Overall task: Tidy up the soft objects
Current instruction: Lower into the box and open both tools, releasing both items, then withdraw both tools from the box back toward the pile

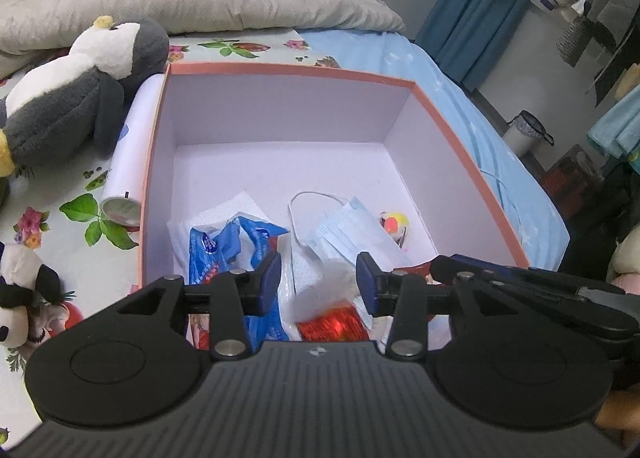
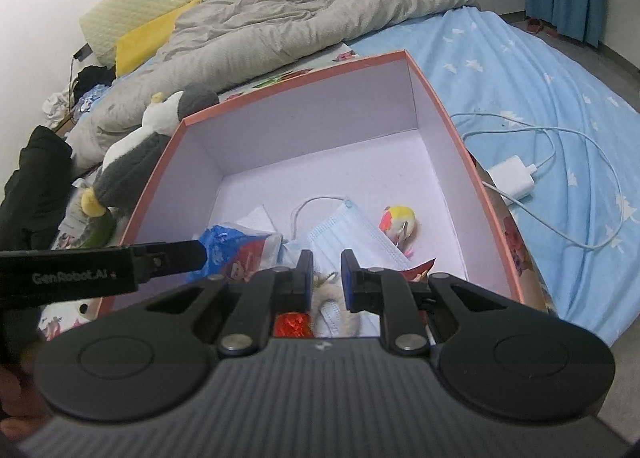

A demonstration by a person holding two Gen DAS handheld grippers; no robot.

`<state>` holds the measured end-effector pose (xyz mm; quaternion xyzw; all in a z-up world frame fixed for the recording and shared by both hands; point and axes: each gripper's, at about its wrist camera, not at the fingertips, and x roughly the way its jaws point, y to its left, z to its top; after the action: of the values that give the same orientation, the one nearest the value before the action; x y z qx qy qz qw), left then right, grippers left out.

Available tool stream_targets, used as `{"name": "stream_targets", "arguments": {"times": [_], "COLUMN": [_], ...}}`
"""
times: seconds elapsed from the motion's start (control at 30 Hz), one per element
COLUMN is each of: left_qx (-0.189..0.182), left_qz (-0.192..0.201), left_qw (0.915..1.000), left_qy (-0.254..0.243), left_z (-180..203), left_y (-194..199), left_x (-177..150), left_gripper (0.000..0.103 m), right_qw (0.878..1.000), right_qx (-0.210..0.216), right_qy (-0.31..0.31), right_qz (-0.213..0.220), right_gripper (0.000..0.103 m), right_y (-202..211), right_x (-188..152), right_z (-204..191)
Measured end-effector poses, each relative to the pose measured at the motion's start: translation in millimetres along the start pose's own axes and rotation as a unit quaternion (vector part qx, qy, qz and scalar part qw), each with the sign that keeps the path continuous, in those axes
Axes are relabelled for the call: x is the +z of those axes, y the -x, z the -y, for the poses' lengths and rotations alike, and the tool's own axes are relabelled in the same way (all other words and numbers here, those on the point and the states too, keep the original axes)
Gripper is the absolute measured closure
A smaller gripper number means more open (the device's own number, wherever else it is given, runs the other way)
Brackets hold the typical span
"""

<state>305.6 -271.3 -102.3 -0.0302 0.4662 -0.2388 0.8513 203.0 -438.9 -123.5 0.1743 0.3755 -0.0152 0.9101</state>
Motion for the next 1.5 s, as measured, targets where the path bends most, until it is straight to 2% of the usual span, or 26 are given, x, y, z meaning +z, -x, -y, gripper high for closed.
{"name": "stream_targets", "arguments": {"times": [0.23, 0.57, 1.2, 1.5], "left_qx": [0.000, -0.004, -0.005, 0.001], "left_qz": [0.014, 0.049, 0.109, 0.115], "left_qw": [0.9999, 0.9987, 0.9940, 0.9933], "left_qy": [-0.008, -0.014, -0.008, 0.001], "left_z": [4, 7, 2, -3], "left_y": [22, 78, 188, 216], "left_x": [-5, -24, -86, -122], "left_gripper": [0.056, 0.056, 0.056, 0.056], "right_qw": [1.000, 0.999, 0.995, 0.994], "right_qx": [0.003, 0.010, 0.037, 0.052], "right_qy": [0.002, 0.012, 0.041, 0.045], "right_qz": [0.012, 0.045, 0.085, 0.080], "right_gripper": [0.085, 0.085, 0.085, 0.084], "right_y": [15, 60, 133, 151], "right_x": [-3, -14, -59, -89], "right_z": [-8, -29, -78, -92]}}
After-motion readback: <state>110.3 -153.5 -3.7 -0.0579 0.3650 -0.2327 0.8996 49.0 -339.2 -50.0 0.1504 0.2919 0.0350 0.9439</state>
